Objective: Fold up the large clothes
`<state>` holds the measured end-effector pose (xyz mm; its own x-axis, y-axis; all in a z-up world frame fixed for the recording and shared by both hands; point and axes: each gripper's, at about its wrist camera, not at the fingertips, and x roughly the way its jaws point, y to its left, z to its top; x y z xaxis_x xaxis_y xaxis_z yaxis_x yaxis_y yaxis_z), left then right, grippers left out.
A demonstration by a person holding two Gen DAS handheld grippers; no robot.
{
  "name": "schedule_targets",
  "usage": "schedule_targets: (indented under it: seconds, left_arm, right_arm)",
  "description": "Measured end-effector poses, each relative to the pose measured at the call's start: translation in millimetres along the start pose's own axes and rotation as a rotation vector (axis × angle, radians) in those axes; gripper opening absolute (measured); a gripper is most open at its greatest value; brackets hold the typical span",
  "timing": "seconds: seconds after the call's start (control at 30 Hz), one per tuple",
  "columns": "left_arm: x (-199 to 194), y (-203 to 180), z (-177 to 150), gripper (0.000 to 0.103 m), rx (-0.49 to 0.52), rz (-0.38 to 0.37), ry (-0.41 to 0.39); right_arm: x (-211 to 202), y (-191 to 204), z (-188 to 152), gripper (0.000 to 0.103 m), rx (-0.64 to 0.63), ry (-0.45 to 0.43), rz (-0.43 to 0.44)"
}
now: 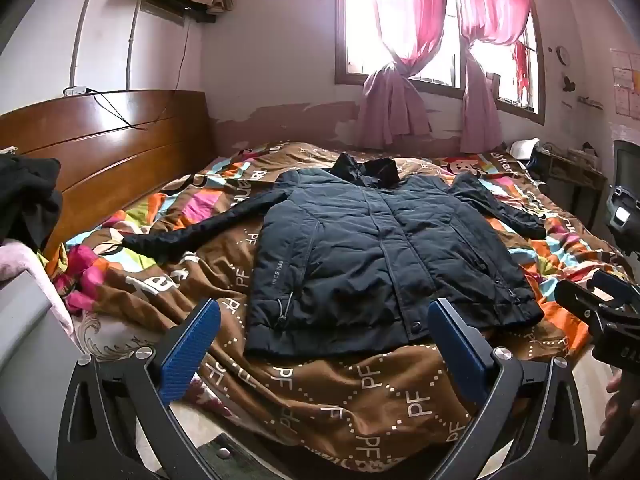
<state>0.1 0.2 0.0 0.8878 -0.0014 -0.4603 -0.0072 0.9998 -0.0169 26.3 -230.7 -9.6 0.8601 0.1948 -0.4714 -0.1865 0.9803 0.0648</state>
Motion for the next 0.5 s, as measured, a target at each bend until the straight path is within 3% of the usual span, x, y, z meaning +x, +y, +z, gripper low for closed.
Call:
schedule_targets:
  seconds: [0.5]
  left_arm:
    - [-0.5,5.0,-1.2,0.101,0.0,0.0,-0.001]
  right_arm:
    - [0.3,-0.6,-2.1,0.103,0.006,0.007,0.006]
